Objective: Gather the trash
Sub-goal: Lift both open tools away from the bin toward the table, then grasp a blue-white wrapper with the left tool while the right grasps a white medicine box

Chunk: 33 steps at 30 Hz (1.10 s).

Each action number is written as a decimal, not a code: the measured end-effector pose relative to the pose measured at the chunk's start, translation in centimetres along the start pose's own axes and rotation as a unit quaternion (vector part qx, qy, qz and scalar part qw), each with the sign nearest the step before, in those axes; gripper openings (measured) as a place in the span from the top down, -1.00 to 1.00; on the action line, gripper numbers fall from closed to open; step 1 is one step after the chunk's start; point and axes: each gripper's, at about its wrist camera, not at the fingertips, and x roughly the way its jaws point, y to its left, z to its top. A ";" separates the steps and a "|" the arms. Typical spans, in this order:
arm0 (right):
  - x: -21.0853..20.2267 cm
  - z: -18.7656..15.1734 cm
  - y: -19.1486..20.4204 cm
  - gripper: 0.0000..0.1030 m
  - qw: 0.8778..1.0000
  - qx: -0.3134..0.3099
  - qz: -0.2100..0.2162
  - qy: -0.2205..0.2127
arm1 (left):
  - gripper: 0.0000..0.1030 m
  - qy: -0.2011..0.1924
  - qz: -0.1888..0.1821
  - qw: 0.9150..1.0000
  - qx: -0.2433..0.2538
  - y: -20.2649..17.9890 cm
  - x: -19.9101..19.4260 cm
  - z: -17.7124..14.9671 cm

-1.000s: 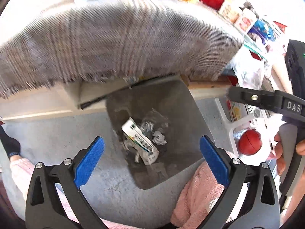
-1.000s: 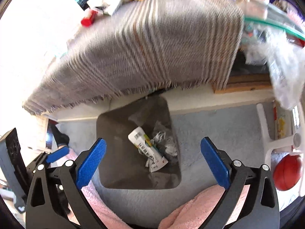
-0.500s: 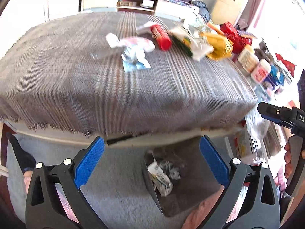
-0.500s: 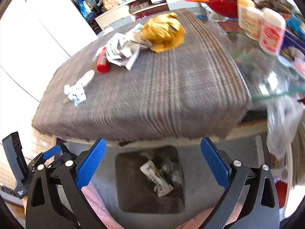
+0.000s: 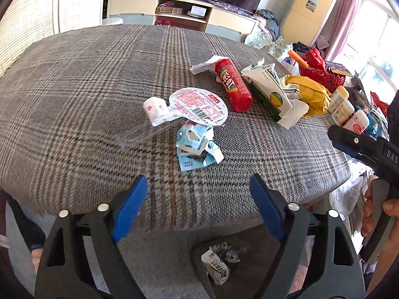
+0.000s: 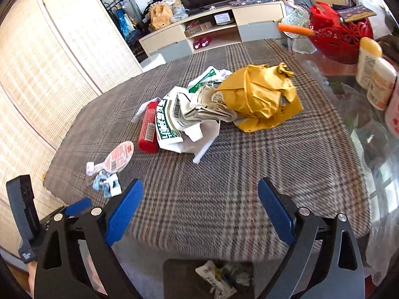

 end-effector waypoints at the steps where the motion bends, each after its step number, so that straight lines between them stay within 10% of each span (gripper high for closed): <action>1: 0.7 0.3 0.1 -0.77 1.000 0.000 0.002 0.004 | -0.46 0.002 0.000 1.000 0.003 -0.1 0.4 0.3; 12: 3.9 2.6 -1.1 -0.34 0.999 0.043 0.017 -0.018 | -0.17 0.000 0.009 0.999 0.032 -1.3 2.8 2.7; 22: 6.1 3.9 -1.4 0.48 1.000 0.021 0.014 0.008 | -0.08 -0.007 0.012 0.999 0.045 -2.2 3.9 3.5; 25: 6.3 4.3 -0.7 0.87 1.000 0.011 0.019 0.010 | 0.52 -0.006 0.010 0.999 0.039 -2.0 4.0 3.8; 33: 3.2 4.0 0.5 0.94 1.000 -0.019 0.014 -0.015 | 0.75 -0.003 0.006 0.999 0.053 -2.9 2.8 2.8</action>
